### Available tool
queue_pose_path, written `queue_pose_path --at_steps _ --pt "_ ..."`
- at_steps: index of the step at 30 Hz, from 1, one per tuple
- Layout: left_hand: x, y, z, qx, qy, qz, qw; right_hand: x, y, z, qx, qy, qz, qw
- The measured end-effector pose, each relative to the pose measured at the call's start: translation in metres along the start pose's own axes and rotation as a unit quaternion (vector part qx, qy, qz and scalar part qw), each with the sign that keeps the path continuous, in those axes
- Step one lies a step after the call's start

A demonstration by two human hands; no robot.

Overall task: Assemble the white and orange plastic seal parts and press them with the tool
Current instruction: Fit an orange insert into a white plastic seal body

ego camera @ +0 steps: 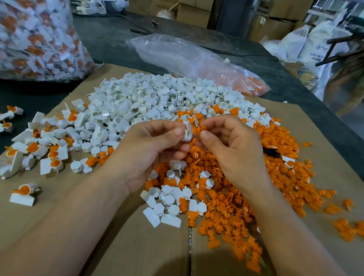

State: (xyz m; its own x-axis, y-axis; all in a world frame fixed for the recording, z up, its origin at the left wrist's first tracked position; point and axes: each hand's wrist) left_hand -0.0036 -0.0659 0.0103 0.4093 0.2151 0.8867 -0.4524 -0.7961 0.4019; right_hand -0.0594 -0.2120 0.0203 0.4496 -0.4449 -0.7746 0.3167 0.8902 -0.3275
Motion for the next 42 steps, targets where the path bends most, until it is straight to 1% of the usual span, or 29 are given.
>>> queue_pose_path --at_steps 8,14,18,21,24,31,36,40,42 --pt "0.0002 0.0003 0.0003 0.014 0.009 -0.01 1.0 -0.0037 -0.0001 -0.002 -0.012 -0.015 -0.042 0.999" --pt "-0.0006 0.0009 -0.0011 0.012 0.014 0.011 1.0 -0.0038 -0.0002 -0.0021 -0.013 -0.016 -0.058 0.998" --pt "-0.002 0.0028 -0.002 0.014 0.014 0.025 0.999 -0.0042 0.0016 -0.0034 -0.014 -0.046 -0.101 0.994" --pt "-0.0027 0.0042 -0.0019 0.014 0.005 -0.003 1.0 -0.0037 0.0024 -0.0044 -0.004 -0.064 -0.122 0.99" --pt "-0.0036 0.0063 -0.0017 0.018 0.0 -0.023 1.0 -0.0027 0.0039 -0.0059 -0.002 -0.072 -0.129 0.989" --pt "-0.0057 0.0087 -0.0017 0.02 0.017 -0.022 0.999 -0.0012 0.0024 -0.0053 -0.004 -0.072 -0.12 0.99" --pt "-0.0027 0.006 -0.0027 0.0 0.005 -0.022 1.0 -0.0015 -0.001 -0.0038 -0.004 -0.098 -0.123 0.988" --pt "-0.0003 0.004 -0.0027 0.03 -0.001 0.028 0.999 -0.0002 -0.0028 -0.0024 -0.04 -0.138 -0.157 0.977" --pt "-0.0006 0.0022 -0.0017 0.035 0.003 0.027 0.999 0.0008 -0.0019 -0.0018 -0.046 -0.161 -0.176 0.97"
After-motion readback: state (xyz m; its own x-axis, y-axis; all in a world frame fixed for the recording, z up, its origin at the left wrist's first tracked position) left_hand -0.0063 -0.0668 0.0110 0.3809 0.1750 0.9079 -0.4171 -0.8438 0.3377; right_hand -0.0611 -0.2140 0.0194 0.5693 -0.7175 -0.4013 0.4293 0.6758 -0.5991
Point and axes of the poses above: each hand's wrist, its own z-axis towards the middle knuckle, its own y-axis out of the palm, x = y × z, and after that the axes turned 10 degrees about -y, right-handed
